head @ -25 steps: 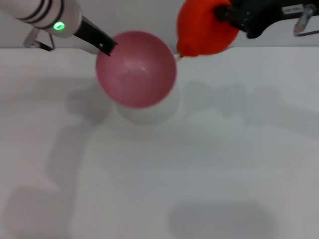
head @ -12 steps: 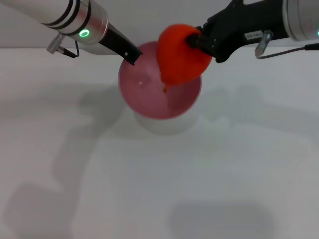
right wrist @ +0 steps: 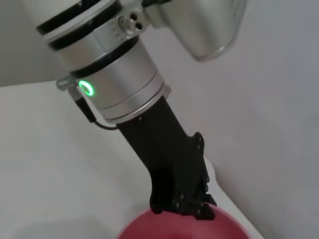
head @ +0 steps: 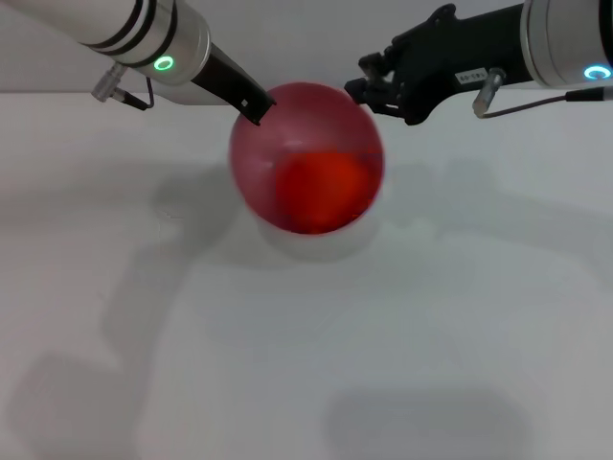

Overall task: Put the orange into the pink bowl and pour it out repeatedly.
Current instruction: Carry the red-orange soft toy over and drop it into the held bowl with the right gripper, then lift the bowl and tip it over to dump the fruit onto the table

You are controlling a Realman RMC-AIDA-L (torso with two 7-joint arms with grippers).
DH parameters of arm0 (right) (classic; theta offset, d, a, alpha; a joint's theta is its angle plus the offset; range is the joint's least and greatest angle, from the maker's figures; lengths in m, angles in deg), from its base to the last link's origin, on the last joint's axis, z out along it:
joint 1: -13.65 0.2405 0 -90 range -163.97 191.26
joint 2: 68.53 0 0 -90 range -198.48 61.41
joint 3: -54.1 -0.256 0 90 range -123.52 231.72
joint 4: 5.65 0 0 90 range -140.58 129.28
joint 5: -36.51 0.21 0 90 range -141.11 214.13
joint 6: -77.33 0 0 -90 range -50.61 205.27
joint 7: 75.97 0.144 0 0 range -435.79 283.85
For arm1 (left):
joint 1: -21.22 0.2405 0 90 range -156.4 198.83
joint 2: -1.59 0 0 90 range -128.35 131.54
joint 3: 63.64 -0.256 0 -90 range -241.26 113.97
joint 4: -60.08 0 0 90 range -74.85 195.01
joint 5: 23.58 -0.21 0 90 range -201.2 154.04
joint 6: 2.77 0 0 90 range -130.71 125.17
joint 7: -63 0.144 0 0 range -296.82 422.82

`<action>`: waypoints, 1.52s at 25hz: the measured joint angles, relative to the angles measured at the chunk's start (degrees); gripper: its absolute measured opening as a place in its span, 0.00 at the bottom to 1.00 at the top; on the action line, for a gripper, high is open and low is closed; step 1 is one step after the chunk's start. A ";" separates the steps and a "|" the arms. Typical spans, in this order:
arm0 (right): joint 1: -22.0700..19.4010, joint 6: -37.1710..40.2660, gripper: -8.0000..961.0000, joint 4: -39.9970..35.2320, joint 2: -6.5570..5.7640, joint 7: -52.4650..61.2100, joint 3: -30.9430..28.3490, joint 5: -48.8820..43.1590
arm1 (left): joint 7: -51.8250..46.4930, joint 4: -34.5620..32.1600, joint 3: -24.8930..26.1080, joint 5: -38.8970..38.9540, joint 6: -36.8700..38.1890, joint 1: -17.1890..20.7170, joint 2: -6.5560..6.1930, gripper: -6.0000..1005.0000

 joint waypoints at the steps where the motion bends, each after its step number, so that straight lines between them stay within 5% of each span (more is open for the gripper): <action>1: -0.10 -0.23 0.18 0.02 0.03 -0.07 0.03 0.04 | 0.07 0.00 0.00 0.01 -0.01 0.00 0.00 0.05; 10: -2.96 -5.58 0.56 -1.29 0.32 -1.69 -0.66 1.56 | 0.22 0.00 0.01 0.09 -0.01 -0.01 0.00 0.05; 12: -5.16 -8.04 0.57 -1.87 0.45 -5.72 -1.61 5.66 | 0.34 0.06 -0.23 0.12 -0.34 0.27 -0.05 0.05; 15: -9.28 -10.84 0.57 -0.71 0.53 -18.15 -3.99 18.79 | 0.39 0.40 -0.32 0.12 -0.65 0.40 -0.09 0.05; 20: -19.50 -10.30 0.57 10.61 -0.10 -58.98 -5.89 63.05 | 0.43 0.59 -0.35 0.22 -1.84 0.89 -0.05 0.05; 28: -25.30 -3.88 0.57 24.34 0.22 -87.36 -5.75 89.45 | 0.43 0.66 -0.90 1.36 -3.75 1.24 0.01 0.05; 35: -25.82 3.90 0.57 41.53 -0.02 -101.63 -7.40 108.65 | 0.50 0.34 -5.57 3.10 -9.25 2.39 0.08 0.05; 38: -25.74 5.89 0.57 46.30 -0.04 -103.38 -9.37 111.65 | 1.66 -0.24 -16.59 5.42 -21.20 4.60 0.19 0.05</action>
